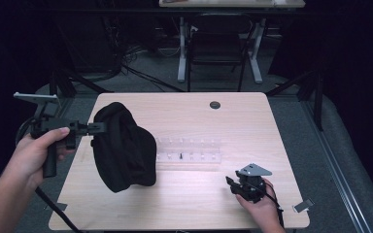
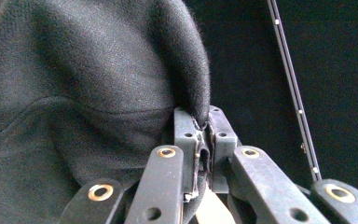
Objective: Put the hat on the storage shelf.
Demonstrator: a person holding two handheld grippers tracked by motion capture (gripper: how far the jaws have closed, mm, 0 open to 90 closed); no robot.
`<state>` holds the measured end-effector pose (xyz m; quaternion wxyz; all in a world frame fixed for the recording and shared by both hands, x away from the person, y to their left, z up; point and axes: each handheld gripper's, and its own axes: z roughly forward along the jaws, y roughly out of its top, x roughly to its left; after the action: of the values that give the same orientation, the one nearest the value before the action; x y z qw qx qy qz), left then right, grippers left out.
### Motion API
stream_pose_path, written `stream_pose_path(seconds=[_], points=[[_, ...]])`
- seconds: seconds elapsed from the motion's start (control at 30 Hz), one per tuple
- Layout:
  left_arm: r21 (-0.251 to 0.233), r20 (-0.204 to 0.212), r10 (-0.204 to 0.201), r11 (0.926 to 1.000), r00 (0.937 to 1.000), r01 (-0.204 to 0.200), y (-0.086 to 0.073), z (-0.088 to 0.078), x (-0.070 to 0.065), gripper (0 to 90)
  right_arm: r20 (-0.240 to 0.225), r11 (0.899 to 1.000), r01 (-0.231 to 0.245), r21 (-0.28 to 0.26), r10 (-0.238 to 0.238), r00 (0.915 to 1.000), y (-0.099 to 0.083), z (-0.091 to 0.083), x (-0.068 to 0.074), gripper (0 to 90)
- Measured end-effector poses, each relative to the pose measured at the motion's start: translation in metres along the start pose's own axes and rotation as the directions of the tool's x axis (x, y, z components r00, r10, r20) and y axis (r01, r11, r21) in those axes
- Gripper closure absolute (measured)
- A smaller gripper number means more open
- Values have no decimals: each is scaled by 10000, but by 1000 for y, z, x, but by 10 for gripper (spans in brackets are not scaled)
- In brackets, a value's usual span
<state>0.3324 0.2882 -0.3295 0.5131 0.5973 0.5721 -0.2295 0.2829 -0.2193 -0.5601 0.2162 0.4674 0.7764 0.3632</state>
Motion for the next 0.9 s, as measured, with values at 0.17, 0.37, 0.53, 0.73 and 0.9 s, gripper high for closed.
stream_pose_path(seconds=[0.17, 0.37, 0.53, 0.73, 0.9], points=[[-120, -58, 35, 9999, 10000, -35, 8, 3, -6, 855, 17, 10000, -21, -2, 21, 10000, 0, 0, 0, 539], [-324, -16, 58, 9995, 10000, -58, 18, 11, -11, 855, 3, 10000, -27, 10, 27, 10000, 0, 0, 0, 539], [-425, 32, 13, 9991, 10000, -12, 26, 21, -13, 854, -7, 10000, -31, -24, 31, 10000, 0, 0, 0, 540], [-499, 132, -34, 9987, 9999, 40, 34, 33, -17, 854, -2, 10000, -49, 5, 49, 10000, 0, 0, -1, 540], [-492, 144, -33, 9988, 9999, 40, 39, 44, -21, 854, -27, 10000, -55, -3, 55, 10000, 0, 0, -1, 540]])
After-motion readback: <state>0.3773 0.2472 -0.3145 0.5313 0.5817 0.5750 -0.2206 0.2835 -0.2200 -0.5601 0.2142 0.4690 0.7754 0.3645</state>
